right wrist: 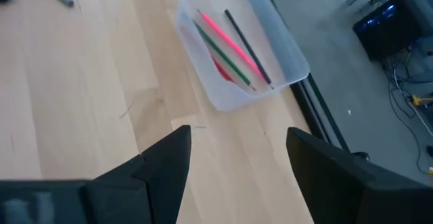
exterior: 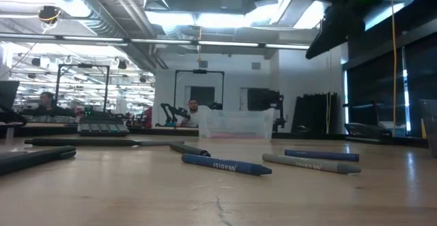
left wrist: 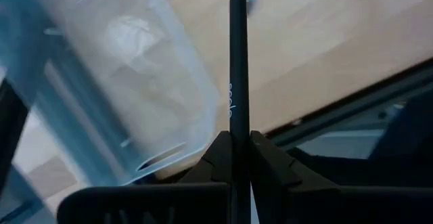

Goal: Sort crayons/erasers/pens/pencils in bins
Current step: Put the black pen into the bottom transparent bin

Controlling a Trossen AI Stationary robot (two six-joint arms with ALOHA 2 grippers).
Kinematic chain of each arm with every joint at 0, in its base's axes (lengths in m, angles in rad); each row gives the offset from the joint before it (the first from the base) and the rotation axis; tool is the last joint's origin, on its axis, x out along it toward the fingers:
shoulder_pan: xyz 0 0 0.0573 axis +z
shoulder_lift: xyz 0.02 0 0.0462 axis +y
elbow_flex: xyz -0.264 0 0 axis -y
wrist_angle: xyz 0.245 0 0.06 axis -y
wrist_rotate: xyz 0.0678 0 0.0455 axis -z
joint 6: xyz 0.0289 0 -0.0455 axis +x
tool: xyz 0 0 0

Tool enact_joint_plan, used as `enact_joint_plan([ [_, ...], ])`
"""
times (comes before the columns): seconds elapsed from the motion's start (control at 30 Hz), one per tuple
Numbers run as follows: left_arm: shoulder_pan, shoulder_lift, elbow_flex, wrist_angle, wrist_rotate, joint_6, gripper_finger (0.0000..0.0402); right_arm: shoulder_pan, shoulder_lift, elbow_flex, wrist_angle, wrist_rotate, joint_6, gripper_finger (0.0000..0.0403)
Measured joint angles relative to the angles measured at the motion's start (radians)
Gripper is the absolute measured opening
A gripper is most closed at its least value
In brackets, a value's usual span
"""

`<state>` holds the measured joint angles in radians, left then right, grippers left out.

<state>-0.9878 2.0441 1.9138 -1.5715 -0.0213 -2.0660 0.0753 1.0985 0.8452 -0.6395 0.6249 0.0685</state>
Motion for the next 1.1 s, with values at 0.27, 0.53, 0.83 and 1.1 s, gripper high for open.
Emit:
enact_joint_plan([
  [0.27,-0.043,-0.005,-0.108,0.002,0.166,-0.044,0.0018,0.000,0.080,0.000,0.075,-0.003,-0.050,0.0245],
  [0.53,-0.027,-0.101,-0.240,0.001,0.163,-0.047,0.0018,0.000,0.104,0.000,0.124,-0.068,-0.077,0.0245],
  [0.83,0.002,-0.144,-0.477,0.010,0.278,-0.072,0.0036,0.000,0.104,0.000,0.074,-0.070,-0.077,0.0245],
  [1.1,0.028,-0.143,-0.492,0.048,0.279,-0.089,0.0087,0.000,0.104,0.000,0.093,-0.070,-0.100,0.0245],
])
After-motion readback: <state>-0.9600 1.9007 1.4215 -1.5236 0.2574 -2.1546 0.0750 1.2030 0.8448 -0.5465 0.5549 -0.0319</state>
